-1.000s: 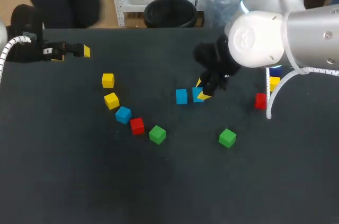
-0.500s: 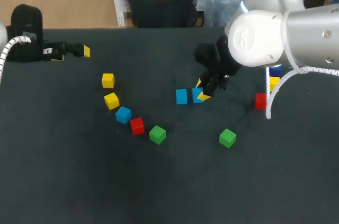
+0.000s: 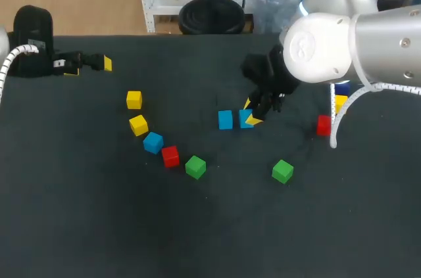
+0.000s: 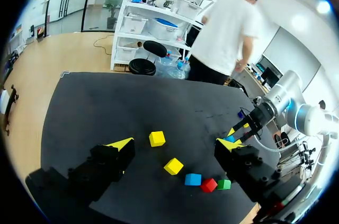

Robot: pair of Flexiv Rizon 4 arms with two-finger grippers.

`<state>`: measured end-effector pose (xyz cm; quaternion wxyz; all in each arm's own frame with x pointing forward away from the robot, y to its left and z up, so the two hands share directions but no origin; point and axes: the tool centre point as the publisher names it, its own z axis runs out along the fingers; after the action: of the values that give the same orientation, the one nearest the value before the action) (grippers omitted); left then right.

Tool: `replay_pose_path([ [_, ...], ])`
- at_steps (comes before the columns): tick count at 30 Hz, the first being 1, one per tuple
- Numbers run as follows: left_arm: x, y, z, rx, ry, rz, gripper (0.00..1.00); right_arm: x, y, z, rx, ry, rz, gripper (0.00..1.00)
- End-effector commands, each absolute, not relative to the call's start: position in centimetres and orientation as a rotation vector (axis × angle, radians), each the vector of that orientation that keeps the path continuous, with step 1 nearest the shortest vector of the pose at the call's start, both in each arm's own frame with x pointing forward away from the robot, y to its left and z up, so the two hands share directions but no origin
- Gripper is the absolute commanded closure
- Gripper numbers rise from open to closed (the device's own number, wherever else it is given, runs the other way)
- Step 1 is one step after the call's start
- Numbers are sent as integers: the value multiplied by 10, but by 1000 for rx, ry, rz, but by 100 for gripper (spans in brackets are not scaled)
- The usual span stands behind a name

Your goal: Place the blue cubes, place green cubes on the blue cubes, place the yellow cubes on the green cubes, then place the red cubes on the yellow cubes, and place purple cube on the red cubes.

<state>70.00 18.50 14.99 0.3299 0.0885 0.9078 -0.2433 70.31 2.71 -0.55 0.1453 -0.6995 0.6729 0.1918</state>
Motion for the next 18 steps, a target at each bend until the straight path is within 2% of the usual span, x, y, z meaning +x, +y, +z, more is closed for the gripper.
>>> replay_pose_path([
  [1,700,185,150,231,2374,-636,0,705,28,-6,-2018,1933,560,100],
  [15,700,185,150,231,2374,-636,0,705,29,-5,-2018,1940,559,100],
  [17,700,185,150,231,2374,-636,0,705,29,-5,-2018,1941,558,87],
  [18,700,185,150,231,2374,-636,0,705,29,-5,-2018,1943,557,85],
])
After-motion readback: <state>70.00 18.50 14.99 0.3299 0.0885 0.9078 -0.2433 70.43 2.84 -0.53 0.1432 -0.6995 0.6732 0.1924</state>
